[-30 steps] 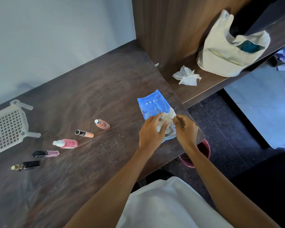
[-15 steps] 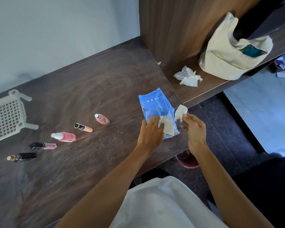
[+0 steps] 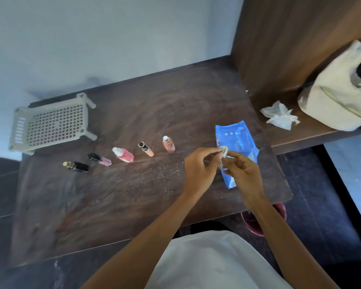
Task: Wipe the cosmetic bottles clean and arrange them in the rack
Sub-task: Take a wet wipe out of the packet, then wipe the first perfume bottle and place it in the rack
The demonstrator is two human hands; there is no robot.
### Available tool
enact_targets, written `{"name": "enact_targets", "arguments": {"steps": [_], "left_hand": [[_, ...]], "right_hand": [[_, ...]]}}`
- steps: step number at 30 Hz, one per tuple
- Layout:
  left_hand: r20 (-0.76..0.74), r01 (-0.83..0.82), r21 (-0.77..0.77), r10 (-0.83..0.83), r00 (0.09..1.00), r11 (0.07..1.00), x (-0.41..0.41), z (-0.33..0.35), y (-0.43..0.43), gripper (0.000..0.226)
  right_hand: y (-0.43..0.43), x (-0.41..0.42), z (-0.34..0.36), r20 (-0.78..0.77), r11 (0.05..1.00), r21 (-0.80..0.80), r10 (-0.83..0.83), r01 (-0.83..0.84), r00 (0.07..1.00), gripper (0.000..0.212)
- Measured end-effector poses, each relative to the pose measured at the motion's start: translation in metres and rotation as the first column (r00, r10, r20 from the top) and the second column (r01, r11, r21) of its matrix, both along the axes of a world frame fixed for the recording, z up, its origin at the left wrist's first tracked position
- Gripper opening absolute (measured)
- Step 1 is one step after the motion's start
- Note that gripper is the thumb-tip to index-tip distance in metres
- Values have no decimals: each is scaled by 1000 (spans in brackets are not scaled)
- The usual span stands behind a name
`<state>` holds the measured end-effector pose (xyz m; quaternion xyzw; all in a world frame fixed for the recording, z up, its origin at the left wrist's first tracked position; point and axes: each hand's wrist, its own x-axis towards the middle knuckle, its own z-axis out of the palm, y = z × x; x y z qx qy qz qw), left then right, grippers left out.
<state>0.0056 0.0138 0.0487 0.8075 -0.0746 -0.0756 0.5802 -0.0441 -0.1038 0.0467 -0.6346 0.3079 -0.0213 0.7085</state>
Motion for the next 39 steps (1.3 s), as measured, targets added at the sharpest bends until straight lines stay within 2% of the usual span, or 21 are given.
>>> {"name": "enact_targets", "arguments": {"steps": [4,7,12,14,19,24,26,31,39], "left_hand": [[11,-98,30,97,995,995,8,-5,34,11],[38,-87,74,85,996,993,13,-6,58,10],[258,-177,238,113,959,955,44,0,99,18],[292,-172,319,76,954,932,65,1,111,25],[270,-37,475,-105,957,879,95,-7,117,37],[190,68,541,-200,961,838,102,-10,110,22],[197,57,564,-202,959,823,102,-8,106,11],[148,43,591,-161,976,806,102,-5,101,14],[156,52,574,-171,973,817,105,-6,104,13]], "right_hand": [[34,10,1,35,996,-58,69,-67,997,12],[60,17,3,50,995,-33,95,-94,994,11],[88,31,-5,-40,996,13,-88,89,995,6],[94,34,-5,-56,990,28,-135,137,989,10],[103,34,-6,-70,985,63,-156,161,985,18],[105,31,-10,-88,984,58,-165,170,982,9],[104,31,-12,-103,983,43,-173,178,980,12],[103,33,-13,-118,982,42,-176,182,977,15],[99,36,-16,-125,985,50,-159,166,979,13]]}}
